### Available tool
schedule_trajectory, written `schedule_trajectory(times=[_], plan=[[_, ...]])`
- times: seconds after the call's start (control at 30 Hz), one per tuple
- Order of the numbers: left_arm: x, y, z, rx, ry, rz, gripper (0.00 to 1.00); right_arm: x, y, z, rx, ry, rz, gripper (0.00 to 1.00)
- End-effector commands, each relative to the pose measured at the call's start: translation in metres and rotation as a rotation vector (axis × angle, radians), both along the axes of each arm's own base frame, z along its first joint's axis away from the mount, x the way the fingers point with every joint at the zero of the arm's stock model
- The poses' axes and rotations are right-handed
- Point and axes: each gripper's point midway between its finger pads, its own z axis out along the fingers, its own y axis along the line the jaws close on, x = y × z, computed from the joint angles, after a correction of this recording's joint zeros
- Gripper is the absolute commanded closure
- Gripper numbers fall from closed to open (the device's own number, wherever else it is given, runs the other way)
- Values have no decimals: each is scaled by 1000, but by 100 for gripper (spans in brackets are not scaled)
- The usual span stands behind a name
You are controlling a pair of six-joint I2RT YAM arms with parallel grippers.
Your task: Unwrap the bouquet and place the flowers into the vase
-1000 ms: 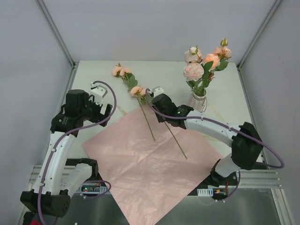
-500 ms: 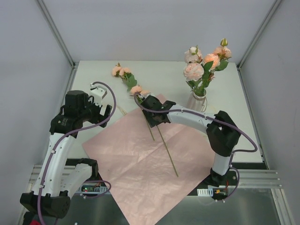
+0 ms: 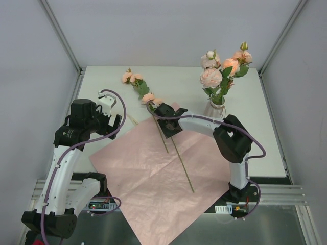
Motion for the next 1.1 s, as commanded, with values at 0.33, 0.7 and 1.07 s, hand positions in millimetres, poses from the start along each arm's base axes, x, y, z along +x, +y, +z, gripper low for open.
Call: schedule_trajectory(times=[0.33, 0.7, 1.07], plan=[[-1, 4, 17, 9, -38, 4, 1, 10, 19, -15, 55, 9, 43, 96], [-2, 2, 31, -16, -56, 16, 1, 49, 49, 141, 278, -319, 74, 99], [-3, 1, 44, -46, -70, 37, 1, 37, 36, 422, 643, -870, 176, 99]])
